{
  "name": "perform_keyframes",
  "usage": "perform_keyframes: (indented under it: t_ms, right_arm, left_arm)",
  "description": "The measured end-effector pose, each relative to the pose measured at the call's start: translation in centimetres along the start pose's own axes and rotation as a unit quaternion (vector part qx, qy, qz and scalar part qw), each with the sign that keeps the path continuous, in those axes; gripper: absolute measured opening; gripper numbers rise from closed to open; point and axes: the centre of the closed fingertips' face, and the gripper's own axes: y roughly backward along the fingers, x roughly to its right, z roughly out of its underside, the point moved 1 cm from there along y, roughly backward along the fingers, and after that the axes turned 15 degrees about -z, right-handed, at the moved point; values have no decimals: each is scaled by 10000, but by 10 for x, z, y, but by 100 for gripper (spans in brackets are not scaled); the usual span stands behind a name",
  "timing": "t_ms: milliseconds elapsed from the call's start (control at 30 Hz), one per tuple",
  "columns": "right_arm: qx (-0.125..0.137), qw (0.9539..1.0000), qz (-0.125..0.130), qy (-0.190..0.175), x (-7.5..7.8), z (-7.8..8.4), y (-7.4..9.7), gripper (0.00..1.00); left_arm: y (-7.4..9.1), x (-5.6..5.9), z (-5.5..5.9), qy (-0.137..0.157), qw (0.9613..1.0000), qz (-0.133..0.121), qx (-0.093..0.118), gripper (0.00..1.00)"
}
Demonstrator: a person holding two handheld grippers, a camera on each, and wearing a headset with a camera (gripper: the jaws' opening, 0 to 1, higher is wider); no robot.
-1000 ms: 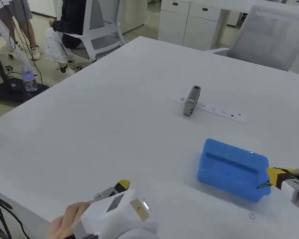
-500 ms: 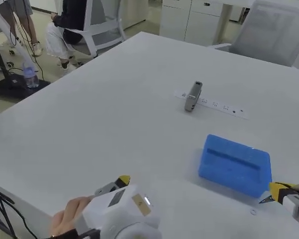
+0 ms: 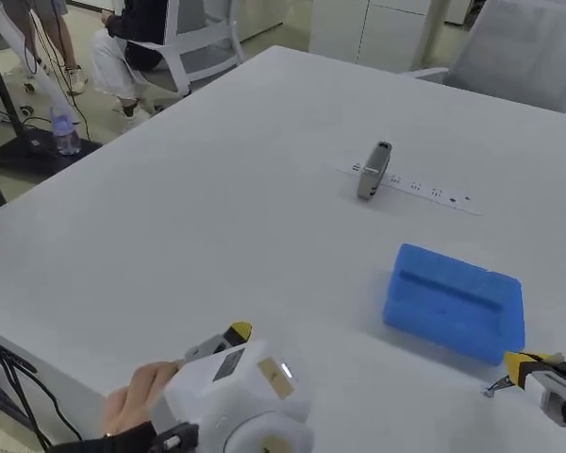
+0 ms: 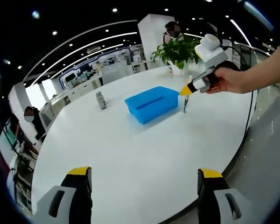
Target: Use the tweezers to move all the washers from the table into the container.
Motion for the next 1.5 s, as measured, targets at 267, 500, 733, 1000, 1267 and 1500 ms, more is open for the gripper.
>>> perform_keyframes:
  t_ms: [267, 500, 733, 1000, 1267, 1500]
  right_arm:
    - [-45, 10000, 17, 55, 0, 1, -1, 3]
    - [-102, 9997, 2, 217, -1, 3, -4, 2]
    - [-250, 9990, 11, 379, -2, 5, -3, 1]
    - [-448, 9982, -41, 401, 0, 5, -4, 1]
    - [-347, 9987, -137, 350, -6, -9, 2, 1]
    - [-246, 9988, -282, 310, -14, -20, 5, 1]
  left_arm:
    - [0, 0, 1, -28, 10000, -5, -23, 96]
    - [0, 0, 1, -49, 10000, -15, -41, 96]
    - [0, 0, 1, -65, 10000, -23, -30, 96]
    - [0, -1, 1, -66, 10000, -32, -22, 95]
    - [-1, -2, 3, -91, 9999, -63, -64, 95]
    - [-1, -2, 2, -82, 9999, -82, -56, 95]
